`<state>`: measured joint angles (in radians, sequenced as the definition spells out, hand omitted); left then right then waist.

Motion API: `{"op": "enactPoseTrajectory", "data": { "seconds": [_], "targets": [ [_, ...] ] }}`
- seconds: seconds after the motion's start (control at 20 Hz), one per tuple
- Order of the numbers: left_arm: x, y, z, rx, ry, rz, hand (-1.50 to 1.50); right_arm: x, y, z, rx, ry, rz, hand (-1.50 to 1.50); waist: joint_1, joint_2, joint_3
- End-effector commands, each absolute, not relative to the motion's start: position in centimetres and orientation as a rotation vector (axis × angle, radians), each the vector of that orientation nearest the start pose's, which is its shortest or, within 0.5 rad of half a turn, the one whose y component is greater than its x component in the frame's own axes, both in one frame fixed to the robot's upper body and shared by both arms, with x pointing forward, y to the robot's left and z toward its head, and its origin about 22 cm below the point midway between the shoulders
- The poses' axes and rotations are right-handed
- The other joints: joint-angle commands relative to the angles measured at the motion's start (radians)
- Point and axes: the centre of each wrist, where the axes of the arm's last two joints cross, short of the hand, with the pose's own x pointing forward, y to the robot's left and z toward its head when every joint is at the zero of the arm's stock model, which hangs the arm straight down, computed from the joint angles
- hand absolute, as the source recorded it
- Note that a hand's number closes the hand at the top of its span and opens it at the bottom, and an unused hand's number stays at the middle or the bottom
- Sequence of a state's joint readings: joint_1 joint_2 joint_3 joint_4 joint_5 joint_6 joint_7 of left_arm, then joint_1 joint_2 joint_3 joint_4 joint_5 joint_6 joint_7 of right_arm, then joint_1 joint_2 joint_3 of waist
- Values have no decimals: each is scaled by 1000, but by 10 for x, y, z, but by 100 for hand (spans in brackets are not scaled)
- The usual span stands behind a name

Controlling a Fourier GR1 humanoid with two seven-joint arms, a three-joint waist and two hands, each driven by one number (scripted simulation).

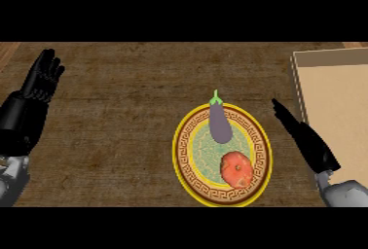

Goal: Pick the eggplant from the plate and place it in the cardboard box

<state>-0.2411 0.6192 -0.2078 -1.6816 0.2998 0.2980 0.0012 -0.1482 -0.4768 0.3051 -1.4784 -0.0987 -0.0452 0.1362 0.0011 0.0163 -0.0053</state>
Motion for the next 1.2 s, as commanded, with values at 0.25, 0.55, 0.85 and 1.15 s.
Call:
{"op": "enactPoseTrajectory", "data": {
  "seconds": [0.25, 0.55, 0.85, 1.15],
  "targets": [
    [247, 315, 29, 421, -1484, -371, 0, 252, -339, 92, -423, -1789, 293, -150, -70, -27, 6],
    [249, 291, 0, 334, -1453, -373, 0, 216, -339, 45, -771, -1843, 141, -150, -41, -18, 5],
    [258, 295, -5, 350, -1442, -402, 0, 200, -323, 89, -808, -1672, 690, -150, -28, -18, -1],
    [277, 286, 6, 347, -1468, -402, 0, 176, -269, 148, -769, -1479, 799, -150, -21, -18, -1]
  ]
}}
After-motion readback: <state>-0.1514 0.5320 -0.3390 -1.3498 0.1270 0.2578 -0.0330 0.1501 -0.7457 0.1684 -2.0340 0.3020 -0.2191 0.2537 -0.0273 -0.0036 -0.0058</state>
